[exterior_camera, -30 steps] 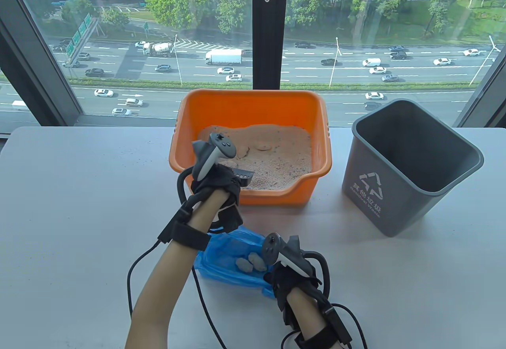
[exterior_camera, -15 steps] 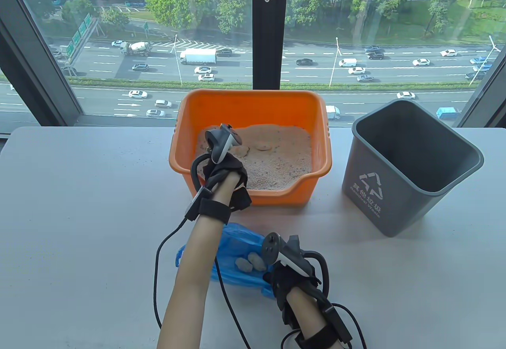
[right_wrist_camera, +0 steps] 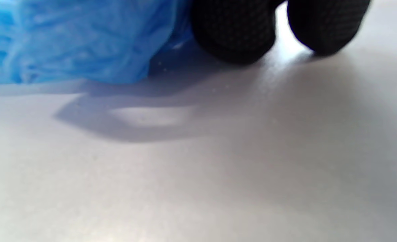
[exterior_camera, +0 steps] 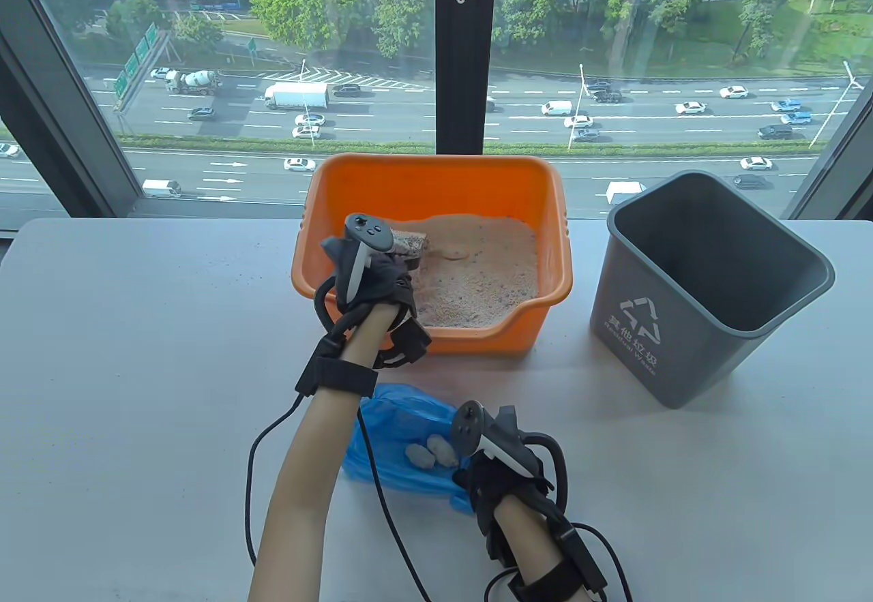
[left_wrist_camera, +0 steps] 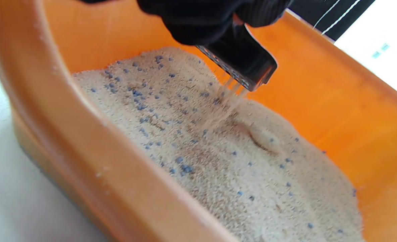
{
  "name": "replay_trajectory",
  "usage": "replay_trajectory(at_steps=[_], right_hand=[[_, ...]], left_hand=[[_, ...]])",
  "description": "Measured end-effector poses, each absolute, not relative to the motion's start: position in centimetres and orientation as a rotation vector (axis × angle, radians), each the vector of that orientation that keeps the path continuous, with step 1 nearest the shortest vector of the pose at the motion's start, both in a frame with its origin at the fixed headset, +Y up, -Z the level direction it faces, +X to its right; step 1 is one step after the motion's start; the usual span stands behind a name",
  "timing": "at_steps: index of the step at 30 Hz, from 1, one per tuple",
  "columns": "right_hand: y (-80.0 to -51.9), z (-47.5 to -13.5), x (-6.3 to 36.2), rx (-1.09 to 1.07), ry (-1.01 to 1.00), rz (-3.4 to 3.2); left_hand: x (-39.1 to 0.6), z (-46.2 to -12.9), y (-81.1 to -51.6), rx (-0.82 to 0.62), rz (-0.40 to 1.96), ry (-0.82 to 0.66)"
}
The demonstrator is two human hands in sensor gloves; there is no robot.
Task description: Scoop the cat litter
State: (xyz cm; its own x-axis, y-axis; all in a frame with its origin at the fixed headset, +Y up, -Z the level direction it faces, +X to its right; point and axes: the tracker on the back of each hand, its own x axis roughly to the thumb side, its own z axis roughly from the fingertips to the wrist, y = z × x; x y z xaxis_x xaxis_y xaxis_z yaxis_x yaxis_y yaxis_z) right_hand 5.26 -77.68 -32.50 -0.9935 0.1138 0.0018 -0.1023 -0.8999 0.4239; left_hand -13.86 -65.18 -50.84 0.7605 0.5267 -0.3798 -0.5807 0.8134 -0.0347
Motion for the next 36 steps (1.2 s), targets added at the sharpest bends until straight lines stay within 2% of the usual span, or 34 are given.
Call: replay_trajectory(at_steps=[1, 3, 5, 7, 8, 10, 13, 15, 18, 20, 23, 25, 27, 28, 30, 33, 35, 36], right_hand=[[-77.7, -32.5, 5.3, 0.04, 0.657, 2.96], [-77.7, -32.5, 5.3, 0.039, 0.657, 2.961], [-77.7, -32.5, 5.3, 0.04, 0.657, 2.962], [-77.7, -32.5, 5.3, 0.039, 0.658, 2.963], [-77.7, -32.5, 5.3, 0.039, 0.657, 2.963], [-77.7, -32.5, 5.3, 0.038, 0.656, 2.964], [-77.7, -32.5, 5.2, 0.038, 0.655, 2.969], [-77.7, -32.5, 5.2, 0.038, 0.657, 2.967], [-77.7, -32.4, 5.2, 0.038, 0.655, 2.969], [-77.7, -32.4, 5.2, 0.036, 0.655, 2.97], [-77.7, -32.4, 5.2, 0.037, 0.654, 2.969], [-77.7, -32.4, 5.2, 0.037, 0.654, 2.97], [-77.7, -32.4, 5.2, 0.037, 0.654, 2.97], [-77.7, -32.4, 5.2, 0.036, 0.654, 2.97], [-77.7, -32.4, 5.2, 0.037, 0.654, 2.969], [-77.7, -32.4, 5.2, 0.036, 0.656, 2.968], [-77.7, -32.4, 5.2, 0.037, 0.656, 2.969], [-77.7, -32.4, 5.2, 0.037, 0.656, 2.968]], left_hand=[[-13.8, -50.6, -64.9, -0.124, 0.614, 0.328], [-13.9, -50.0, -64.4, -0.17, 0.594, 0.262], [-14.0, -49.2, -64.0, -0.114, 0.683, 0.228], [-13.9, -48.7, -63.7, -0.12, 0.647, 0.177], [-14.0, -48.5, -63.4, -0.137, 0.62, 0.173], [-14.6, -48.1, -63.2, -0.061, 0.707, 0.2], [-15.0, -47.7, -62.5, -0.084, 0.693, 0.194], [-15.0, -47.3, -62.2, 0.007, 0.738, 0.197], [-14.7, -46.9, -61.6, -0.082, 0.69, 0.129], [-14.3, -46.5, -61.5, 0.032, 0.753, 0.112], [-14.3, -46.2, -61.3, -0.043, 0.634, 0.101], [-14.4, -46.1, -61.7, 0.055, 0.74, 0.113], [-14.3, -46.2, -61.7, -0.053, 0.656, 0.088], [-14.5, -46.0, -61.8, -0.062, 0.666, 0.087], [-14.7, -45.7, -62.0, 0.074, 0.778, 0.114], [-14.5, -45.6, -61.8, 0.002, 0.632, 0.074], [-14.6, -45.2, -62.0, 0.106, 0.718, 0.087], [-14.5, -45.4, -62.0, 0.083, 0.726, 0.071]])
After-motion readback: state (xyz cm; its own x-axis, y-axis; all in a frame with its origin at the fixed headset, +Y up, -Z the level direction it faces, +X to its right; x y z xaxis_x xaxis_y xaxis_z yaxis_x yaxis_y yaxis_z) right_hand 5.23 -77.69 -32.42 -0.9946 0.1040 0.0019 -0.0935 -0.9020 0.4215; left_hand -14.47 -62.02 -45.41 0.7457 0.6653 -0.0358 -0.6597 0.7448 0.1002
